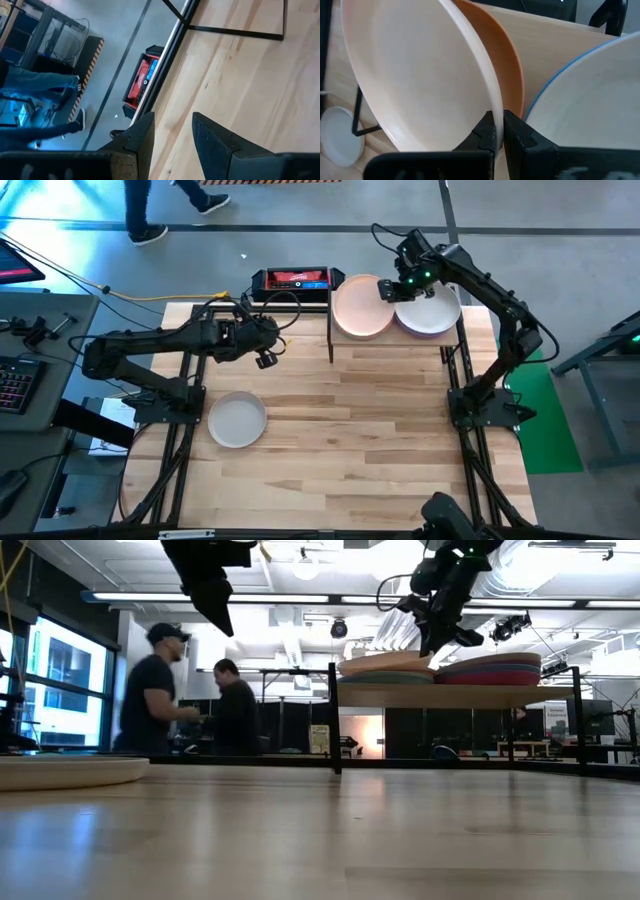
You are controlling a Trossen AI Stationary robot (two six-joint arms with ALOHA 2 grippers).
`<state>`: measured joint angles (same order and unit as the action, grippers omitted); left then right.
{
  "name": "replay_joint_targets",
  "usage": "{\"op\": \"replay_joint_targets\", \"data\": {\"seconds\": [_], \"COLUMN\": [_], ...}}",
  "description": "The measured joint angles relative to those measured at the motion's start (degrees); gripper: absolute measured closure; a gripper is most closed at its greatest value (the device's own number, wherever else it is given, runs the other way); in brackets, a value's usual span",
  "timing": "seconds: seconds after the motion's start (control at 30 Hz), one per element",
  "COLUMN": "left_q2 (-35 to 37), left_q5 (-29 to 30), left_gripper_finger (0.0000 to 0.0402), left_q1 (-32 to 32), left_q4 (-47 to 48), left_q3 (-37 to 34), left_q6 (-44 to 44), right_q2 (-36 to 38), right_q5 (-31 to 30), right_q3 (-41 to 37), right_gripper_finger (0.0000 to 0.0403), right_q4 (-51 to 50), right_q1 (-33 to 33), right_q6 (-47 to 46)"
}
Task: Place and stack plates onto a shelf
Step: Stack the light orange plate on top of the brown plate on the shelf, then stack the gray plate on top of the light brown plate
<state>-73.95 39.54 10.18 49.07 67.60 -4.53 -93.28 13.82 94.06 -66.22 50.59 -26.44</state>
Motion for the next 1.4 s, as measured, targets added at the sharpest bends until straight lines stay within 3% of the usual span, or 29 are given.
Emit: {"op": "replay_joint_targets", "data": {"seconds": [0.5, 0.9, 1.2, 1.4], "left_q2": [0.0, 0.0, 0.0, 0.0], "left_q5": [0.1, 0.6, 0.6, -2.1], "left_gripper_finger": [0.028, 0.028, 0.028, 0.028], "left_q1": [0.0, 0.0, 0.0, 0.0], "left_q4": [0.0, -0.1, 0.0, 2.8], "left_q3": [0.0, 0.0, 0.0, 0.0], "left_q6": [1.5, 1.4, 1.3, 2.3], "right_q2": [-0.5, -0.5, -0.5, 0.0], "right_q5": [-0.5, -4.7, -4.5, -0.2], "right_q3": [0.0, 0.0, 0.0, 0.0], "right_gripper_finger": [0.04, 0.0325, 0.0308, 0.0308], "right_q4": [0.4, 1.1, 0.9, 0.6], "right_q1": [-0.3, -1.3, -1.4, -1.5], "right_q6": [3.3, 2.1, 2.7, 4.7]}}
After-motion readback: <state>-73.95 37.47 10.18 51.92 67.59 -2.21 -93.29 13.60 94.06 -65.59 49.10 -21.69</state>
